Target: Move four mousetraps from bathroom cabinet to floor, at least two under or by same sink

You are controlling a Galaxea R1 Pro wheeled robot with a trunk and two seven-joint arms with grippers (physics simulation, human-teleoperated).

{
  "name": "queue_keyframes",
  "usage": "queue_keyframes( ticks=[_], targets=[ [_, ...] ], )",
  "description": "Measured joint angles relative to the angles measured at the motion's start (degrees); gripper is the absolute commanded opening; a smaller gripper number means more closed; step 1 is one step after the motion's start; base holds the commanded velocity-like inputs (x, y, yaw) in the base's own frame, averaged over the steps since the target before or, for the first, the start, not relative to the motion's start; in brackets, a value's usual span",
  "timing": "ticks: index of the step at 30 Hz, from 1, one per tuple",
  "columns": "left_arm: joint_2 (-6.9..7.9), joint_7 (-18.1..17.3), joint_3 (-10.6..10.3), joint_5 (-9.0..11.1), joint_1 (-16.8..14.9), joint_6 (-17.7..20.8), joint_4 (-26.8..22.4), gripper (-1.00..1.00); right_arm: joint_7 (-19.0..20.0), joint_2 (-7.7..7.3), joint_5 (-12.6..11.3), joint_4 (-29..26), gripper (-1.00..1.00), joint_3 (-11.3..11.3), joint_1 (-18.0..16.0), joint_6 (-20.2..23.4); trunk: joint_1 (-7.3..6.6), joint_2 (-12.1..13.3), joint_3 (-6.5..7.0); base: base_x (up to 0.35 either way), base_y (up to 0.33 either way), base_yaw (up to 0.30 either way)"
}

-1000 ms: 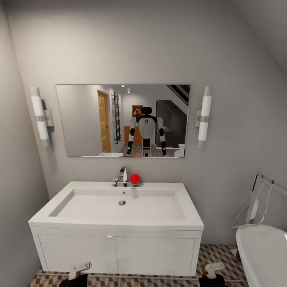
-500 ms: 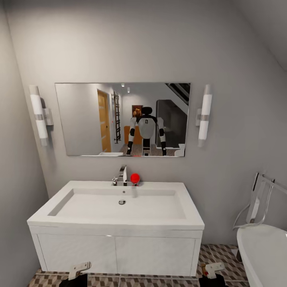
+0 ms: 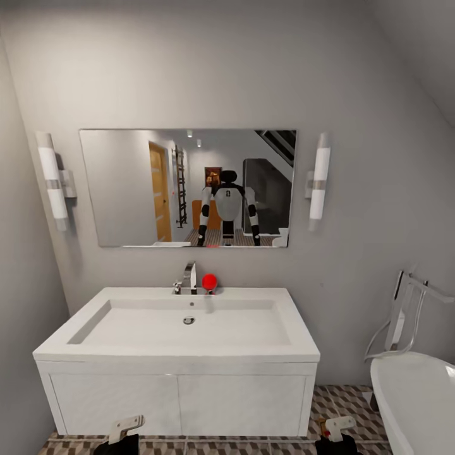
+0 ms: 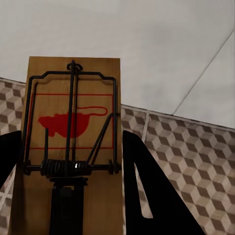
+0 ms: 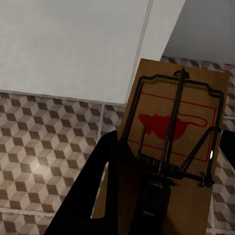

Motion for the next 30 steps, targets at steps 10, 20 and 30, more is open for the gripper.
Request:
queue_keyframes(
  ticks=[10,20,30],
  targets=[
    [0.00,0.1,0.0,0.0,0.0,0.0,0.0,-1.00,0.0,0.00,0.0,0.0,-1.00,0.0,0.0,0.0,2.19,-4.0,-1.70,0.000,0.000,0.000],
    [-0.08,0.1,0.0,0.0,0.0,0.0,0.0,-1.00,0.0,0.00,0.0,0.0,-1.00,0.1,0.0,0.1,4.39,-8.0,-3.50,0.000,0.000,0.000],
    [0.00,0.1,0.0,0.0,0.0,0.0,0.0,-1.00,0.0,0.00,0.0,0.0,-1.00,0.1,0.0,0.1,6.59,-12.0,-5.30,0.000,0.000,0.000]
  ],
)
